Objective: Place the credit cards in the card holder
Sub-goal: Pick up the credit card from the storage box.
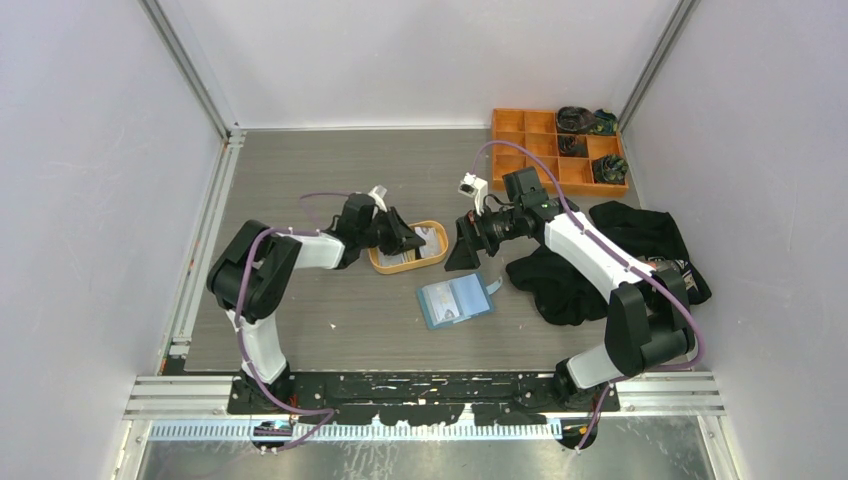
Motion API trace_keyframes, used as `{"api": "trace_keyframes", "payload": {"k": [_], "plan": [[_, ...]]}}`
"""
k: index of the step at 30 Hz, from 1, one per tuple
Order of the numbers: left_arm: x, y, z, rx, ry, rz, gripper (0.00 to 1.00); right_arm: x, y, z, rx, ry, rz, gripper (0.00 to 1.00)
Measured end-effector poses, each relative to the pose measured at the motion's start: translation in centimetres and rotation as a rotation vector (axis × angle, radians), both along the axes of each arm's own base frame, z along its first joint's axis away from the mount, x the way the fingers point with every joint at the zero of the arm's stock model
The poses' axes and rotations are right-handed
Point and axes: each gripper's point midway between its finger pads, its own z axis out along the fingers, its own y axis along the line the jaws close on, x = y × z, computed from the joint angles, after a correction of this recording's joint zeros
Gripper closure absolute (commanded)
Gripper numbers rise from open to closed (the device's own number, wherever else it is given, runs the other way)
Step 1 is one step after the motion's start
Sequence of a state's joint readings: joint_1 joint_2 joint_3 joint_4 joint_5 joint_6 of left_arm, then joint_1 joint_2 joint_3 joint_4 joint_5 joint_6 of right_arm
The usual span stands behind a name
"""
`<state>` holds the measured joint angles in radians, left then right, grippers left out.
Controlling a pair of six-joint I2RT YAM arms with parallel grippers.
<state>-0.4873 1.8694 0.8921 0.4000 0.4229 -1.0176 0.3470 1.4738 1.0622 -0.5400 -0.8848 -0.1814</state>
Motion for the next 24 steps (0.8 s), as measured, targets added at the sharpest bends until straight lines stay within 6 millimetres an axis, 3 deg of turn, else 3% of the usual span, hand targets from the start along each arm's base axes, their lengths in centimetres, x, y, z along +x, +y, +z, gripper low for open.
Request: {"api": "trace_keyframes", "payload": {"k": [10, 16, 24], "plan": [[0.3, -0.2, 0.7, -0.033, -0.009, 0.003, 0.79, 0.0, 0.0, 0.0, 0.000, 0.000, 0.000, 0.01], [0.4, -0.8, -0.5, -0.022, 0.012, -0.005, 0.75, 0.0, 0.0, 0.0, 0.000, 0.000, 0.000, 0.01], [1.1, -2.4, -0.8, -0.029, 0.010, -0.023, 0.80, 0.0, 0.0, 0.0, 0.000, 0.000, 0.000, 0.01]]}}
